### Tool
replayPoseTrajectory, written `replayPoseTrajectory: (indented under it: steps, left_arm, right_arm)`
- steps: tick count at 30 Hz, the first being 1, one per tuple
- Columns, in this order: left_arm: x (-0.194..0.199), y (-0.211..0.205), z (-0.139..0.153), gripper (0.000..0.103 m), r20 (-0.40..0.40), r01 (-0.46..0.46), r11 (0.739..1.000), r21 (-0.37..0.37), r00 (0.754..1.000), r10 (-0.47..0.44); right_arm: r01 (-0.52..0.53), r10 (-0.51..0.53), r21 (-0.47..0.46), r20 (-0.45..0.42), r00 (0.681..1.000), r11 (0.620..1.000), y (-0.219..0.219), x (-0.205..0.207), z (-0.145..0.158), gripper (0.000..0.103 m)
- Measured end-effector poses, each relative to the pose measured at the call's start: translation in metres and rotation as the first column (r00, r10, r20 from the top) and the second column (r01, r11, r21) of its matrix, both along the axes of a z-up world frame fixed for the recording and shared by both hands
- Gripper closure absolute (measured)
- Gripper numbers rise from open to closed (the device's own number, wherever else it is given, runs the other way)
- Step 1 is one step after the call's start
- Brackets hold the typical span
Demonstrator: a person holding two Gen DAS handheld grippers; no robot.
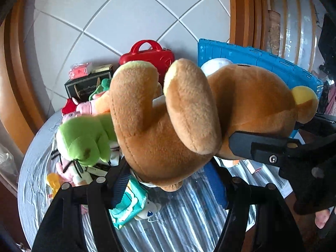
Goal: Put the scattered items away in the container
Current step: 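Lift the brown teddy bear with the left tool toward the crate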
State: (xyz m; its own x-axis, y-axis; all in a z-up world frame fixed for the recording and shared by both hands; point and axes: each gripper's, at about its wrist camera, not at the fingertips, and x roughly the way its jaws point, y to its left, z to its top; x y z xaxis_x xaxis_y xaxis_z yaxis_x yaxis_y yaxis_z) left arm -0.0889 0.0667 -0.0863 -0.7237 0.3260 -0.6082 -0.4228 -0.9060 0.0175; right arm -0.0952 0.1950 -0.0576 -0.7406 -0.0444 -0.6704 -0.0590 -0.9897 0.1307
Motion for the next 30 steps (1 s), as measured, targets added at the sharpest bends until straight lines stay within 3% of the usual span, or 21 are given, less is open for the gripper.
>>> replayPoseTrajectory:
  steps: [8,17,24,30]
  left_arm:
    - [-0.008,0.013,0.047,0.036,-0.11,0.004,0.999,0.04,0.994,0.0]
    - [-0.012,0.088,0.12,0.036,-0.206,-0.008,0.998,0.054,0.978,0.019]
    - [-0.016,0.207,0.18,0.036,-0.31,0.019,0.998,0.053,0.951,-0.001]
    - [-0.046,0.337,0.225,0.035,-0.242,0.015,1.0,0.004,0.97,-0.014]
  right_arm:
    - [0.026,-0.019,0.054,-0.124,0.992,0.998,0.008,0.007,0.054,0.012]
    - [0.027,0.001,0.108,-0.248,0.969,0.994,0.076,0.016,0.13,0.011]
    - [0.035,0.015,0.149,-0.326,0.945,0.988,0.18,0.033,0.192,0.01]
    - [0.051,0.009,0.186,-0.309,0.951,0.981,0.307,0.031,0.245,0.009]
